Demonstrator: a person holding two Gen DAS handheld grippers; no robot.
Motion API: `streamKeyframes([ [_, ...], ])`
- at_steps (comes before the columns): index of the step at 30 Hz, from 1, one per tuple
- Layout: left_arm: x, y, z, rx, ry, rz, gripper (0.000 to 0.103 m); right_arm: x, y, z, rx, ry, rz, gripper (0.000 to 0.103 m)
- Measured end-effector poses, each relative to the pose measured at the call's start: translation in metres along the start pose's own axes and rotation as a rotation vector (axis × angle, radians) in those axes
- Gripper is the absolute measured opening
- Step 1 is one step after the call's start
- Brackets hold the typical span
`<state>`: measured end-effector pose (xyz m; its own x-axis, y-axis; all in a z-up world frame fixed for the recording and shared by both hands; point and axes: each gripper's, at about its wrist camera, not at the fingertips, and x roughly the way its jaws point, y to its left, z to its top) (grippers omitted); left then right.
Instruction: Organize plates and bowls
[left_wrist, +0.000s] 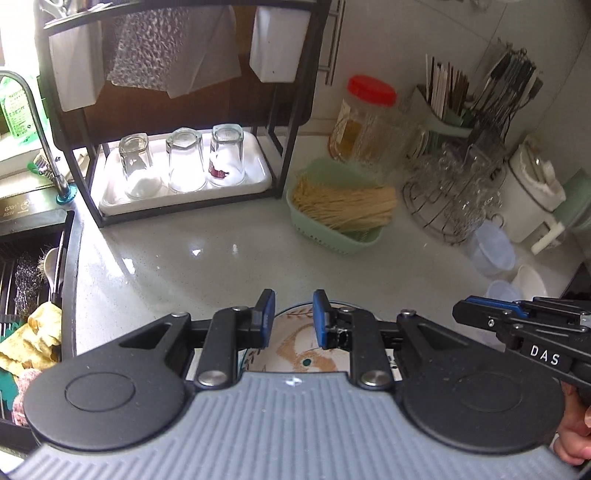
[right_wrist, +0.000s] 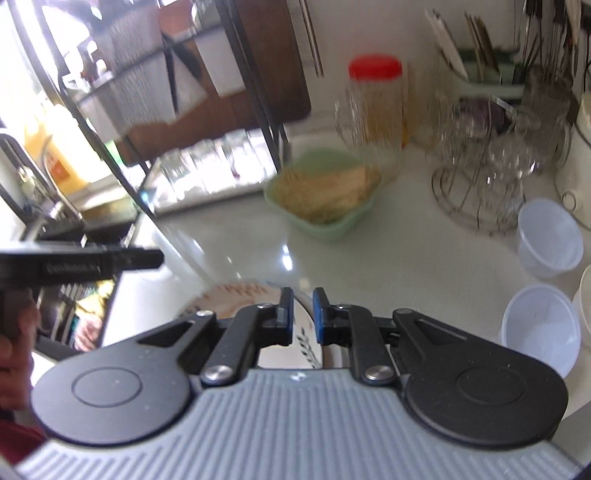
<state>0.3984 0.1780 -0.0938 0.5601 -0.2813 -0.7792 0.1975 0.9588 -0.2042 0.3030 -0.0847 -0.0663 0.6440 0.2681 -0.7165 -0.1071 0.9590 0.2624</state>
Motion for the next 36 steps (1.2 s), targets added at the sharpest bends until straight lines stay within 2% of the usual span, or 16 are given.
streamKeyframes([
  [6,-0.019,0.005,-0.007,-0.063,-0.005,-0.025,0.025,-0.021,0.005,0.011,0.077,-0.057,0.038,0.015],
  [11,-0.032,0.006,-0.01,-0.081,-0.013,-0.049,0.025,-0.04,0.019,0.011,0.022,-0.089,0.014,0.015],
  [15,-0.038,0.0,-0.021,-0.074,-0.027,-0.034,0.025,-0.05,0.028,0.008,0.006,-0.114,0.007,0.015],
  [21,-0.035,-0.002,-0.025,-0.06,-0.004,-0.059,0.025,-0.051,0.029,0.003,0.046,-0.124,-0.011,0.015],
  [25,-0.032,-0.003,-0.025,-0.054,0.006,-0.089,0.025,-0.051,0.03,-0.004,0.075,-0.117,-0.059,0.015],
  [30,-0.026,-0.014,-0.028,-0.025,-0.004,-0.075,0.025,-0.064,0.025,-0.013,0.077,-0.136,-0.137,0.015],
  [36,-0.021,-0.041,-0.022,-0.141,-0.016,-0.083,0.025,-0.082,-0.009,-0.02,0.05,-0.162,-0.117,0.015],
])
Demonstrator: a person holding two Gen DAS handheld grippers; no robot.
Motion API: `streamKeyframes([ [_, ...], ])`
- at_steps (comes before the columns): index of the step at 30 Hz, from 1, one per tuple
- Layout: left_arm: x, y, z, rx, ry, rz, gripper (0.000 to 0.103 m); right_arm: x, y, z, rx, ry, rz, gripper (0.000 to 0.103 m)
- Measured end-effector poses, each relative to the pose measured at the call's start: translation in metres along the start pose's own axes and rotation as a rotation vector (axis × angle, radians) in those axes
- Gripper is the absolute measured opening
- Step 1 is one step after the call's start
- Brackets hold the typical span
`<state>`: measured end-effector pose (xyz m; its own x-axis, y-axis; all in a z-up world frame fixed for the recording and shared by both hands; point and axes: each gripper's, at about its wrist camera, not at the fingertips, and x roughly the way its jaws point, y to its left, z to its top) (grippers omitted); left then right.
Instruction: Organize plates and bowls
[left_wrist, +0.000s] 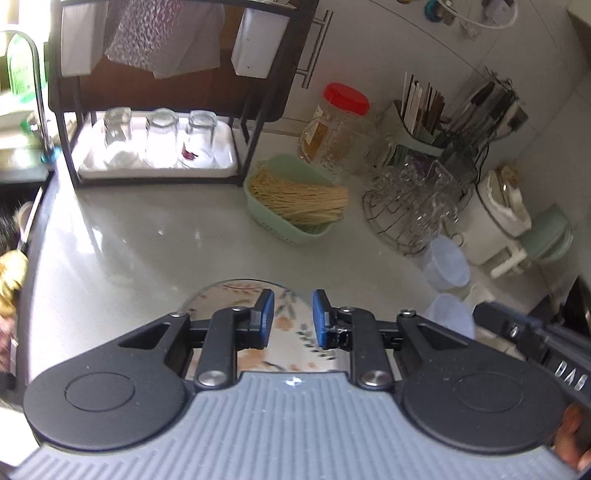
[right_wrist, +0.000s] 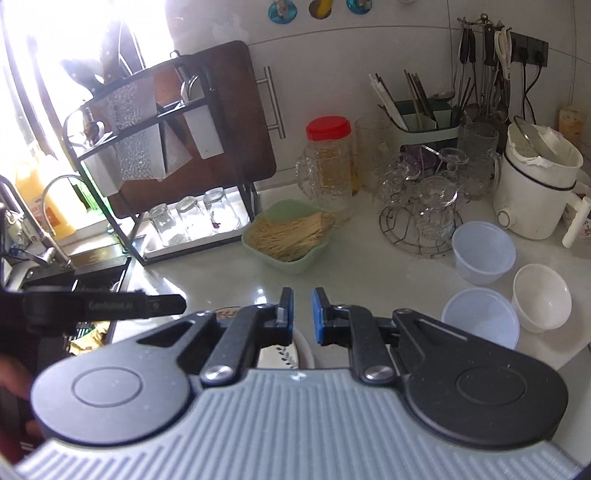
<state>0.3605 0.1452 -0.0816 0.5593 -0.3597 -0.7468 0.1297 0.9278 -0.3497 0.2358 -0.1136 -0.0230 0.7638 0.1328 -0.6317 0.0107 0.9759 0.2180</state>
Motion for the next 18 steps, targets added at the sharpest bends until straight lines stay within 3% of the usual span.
streamKeyframes([
  [4,-0.004,-0.039,-0.004,-0.017,-0.063,0.015,0.025,-0.011,-0.036,0.003,0.037,-0.009,0.011,0.015],
  [18,0.034,-0.158,-0.065,0.02,-0.013,-0.001,0.025,-0.037,-0.164,-0.016,0.071,-0.006,-0.034,0.015],
])
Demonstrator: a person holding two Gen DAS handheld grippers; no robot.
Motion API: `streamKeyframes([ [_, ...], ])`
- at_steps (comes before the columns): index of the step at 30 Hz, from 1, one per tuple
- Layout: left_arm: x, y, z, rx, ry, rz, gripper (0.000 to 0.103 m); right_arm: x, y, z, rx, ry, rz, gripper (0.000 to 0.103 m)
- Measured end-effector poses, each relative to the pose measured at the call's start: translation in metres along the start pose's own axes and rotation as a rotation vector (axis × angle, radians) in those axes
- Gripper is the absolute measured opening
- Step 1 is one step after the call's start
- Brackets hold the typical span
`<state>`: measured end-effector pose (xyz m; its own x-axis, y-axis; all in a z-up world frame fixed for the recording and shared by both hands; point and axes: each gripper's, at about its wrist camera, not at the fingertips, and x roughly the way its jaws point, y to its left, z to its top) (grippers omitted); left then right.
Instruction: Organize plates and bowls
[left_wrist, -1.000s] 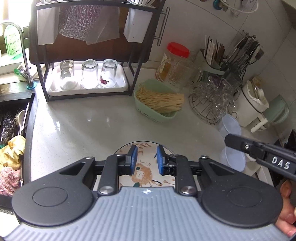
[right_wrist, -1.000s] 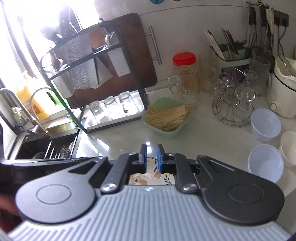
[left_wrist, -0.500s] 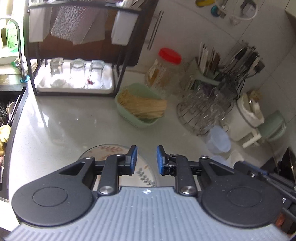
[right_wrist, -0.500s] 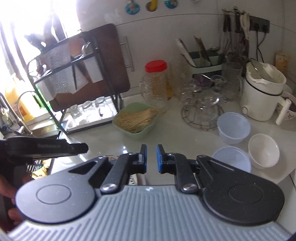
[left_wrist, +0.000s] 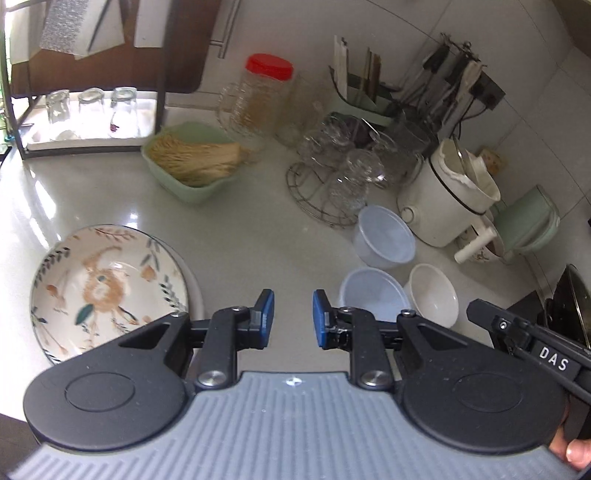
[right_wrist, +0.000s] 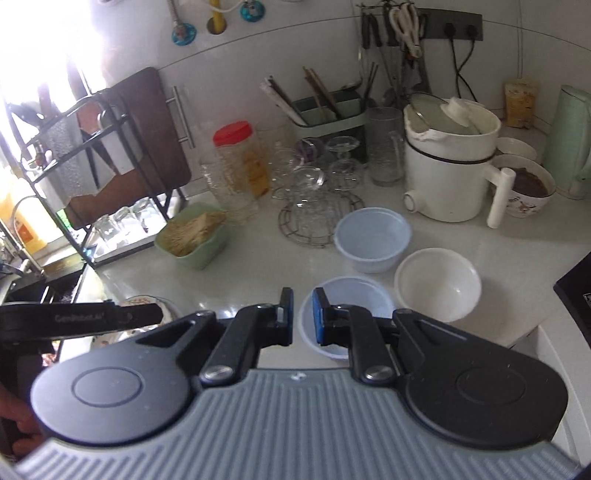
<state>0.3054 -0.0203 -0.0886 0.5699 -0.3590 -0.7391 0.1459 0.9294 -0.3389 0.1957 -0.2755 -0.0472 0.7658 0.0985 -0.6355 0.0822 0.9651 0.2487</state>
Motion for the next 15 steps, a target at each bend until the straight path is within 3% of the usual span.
streamKeyframes([
  [9,0.027,-0.046,0.003,0.082,0.007,0.005,0.025,0.016,-0.046,-0.009,0.035,0.002,-0.013,0.015],
  [14,0.05,-0.053,0.011,0.038,0.034,0.03,0.026,0.022,-0.059,-0.016,-0.008,-0.03,-0.049,0.015],
  [15,0.057,-0.054,0.012,0.028,0.04,0.031,0.032,0.024,-0.058,-0.018,-0.048,-0.043,-0.074,0.015],
])
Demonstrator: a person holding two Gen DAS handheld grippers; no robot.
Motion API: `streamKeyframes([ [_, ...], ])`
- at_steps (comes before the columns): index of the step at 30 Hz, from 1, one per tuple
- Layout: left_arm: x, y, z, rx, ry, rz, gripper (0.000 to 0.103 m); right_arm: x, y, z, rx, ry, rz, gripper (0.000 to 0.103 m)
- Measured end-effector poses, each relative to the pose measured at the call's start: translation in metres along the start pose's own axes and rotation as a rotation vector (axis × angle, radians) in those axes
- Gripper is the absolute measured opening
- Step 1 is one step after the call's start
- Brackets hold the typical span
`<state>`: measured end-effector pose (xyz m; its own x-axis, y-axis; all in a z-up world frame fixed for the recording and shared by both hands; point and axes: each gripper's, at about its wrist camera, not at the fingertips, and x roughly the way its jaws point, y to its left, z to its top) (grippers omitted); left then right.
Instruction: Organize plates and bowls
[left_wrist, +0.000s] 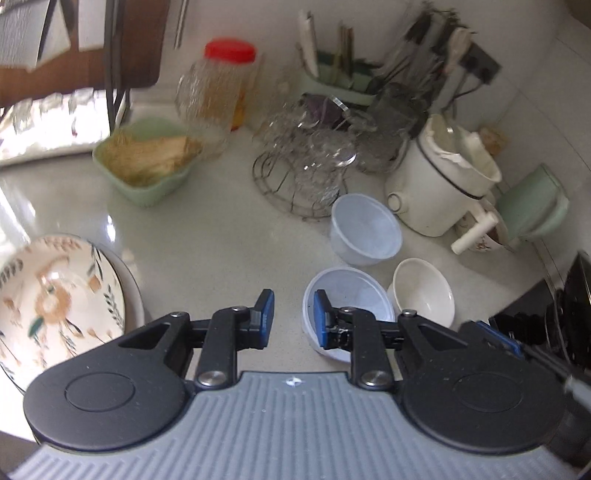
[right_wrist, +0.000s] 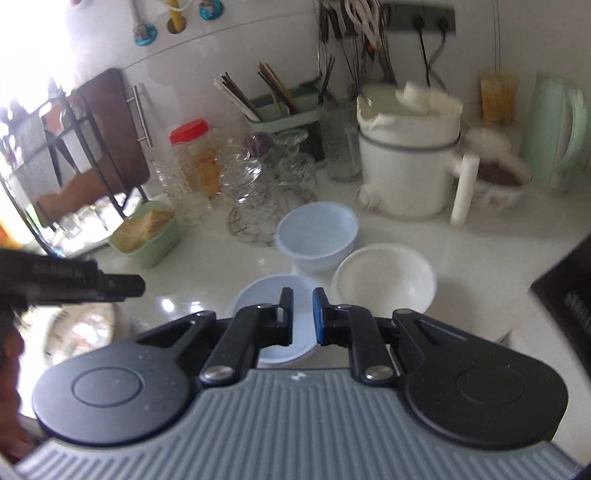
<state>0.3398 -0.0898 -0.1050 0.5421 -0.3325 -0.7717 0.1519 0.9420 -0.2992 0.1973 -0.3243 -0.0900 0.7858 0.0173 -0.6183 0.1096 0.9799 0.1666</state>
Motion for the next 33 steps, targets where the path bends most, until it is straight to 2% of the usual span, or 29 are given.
streamKeyframes([
  [2,0.011,-0.002,0.003,-0.004,0.001,0.012,0.043,0.004,0.0,-0.003,-0.036,-0.006,-0.017,0.015],
  [3,0.018,-0.004,0.004,-0.006,0.005,0.02,0.052,0.006,-0.003,-0.005,-0.04,-0.003,-0.009,0.015],
  [4,0.024,-0.005,0.004,-0.006,0.012,0.022,0.057,0.008,-0.005,-0.006,-0.037,0.003,0.002,0.015],
  [8,0.05,-0.005,0.006,0.002,0.072,-0.009,0.061,0.013,-0.005,-0.007,-0.035,0.046,0.053,0.018],
  [9,0.056,-0.003,0.006,0.001,0.085,-0.01,0.062,0.01,-0.004,-0.007,-0.038,0.036,0.087,0.03],
  [10,0.06,-0.002,0.006,0.002,0.1,-0.006,0.062,0.009,-0.003,-0.008,-0.039,0.031,0.114,0.047],
  [11,0.063,-0.001,0.006,0.008,0.11,-0.015,0.062,0.01,-0.002,-0.008,-0.038,0.029,0.125,0.053],
  [12,0.066,0.0,0.005,0.013,0.11,-0.022,0.062,0.01,0.0,-0.009,-0.039,0.027,0.129,0.054],
  [23,0.095,0.007,0.01,0.039,0.169,-0.056,0.06,0.047,-0.008,-0.015,0.02,0.081,0.075,0.052],
  [30,0.116,0.0,0.007,0.045,0.201,-0.074,0.059,0.075,-0.022,-0.02,0.043,0.147,0.055,0.034],
  [33,0.126,-0.001,0.005,0.032,0.226,-0.077,0.052,0.084,-0.025,-0.021,0.056,0.166,0.069,0.031],
])
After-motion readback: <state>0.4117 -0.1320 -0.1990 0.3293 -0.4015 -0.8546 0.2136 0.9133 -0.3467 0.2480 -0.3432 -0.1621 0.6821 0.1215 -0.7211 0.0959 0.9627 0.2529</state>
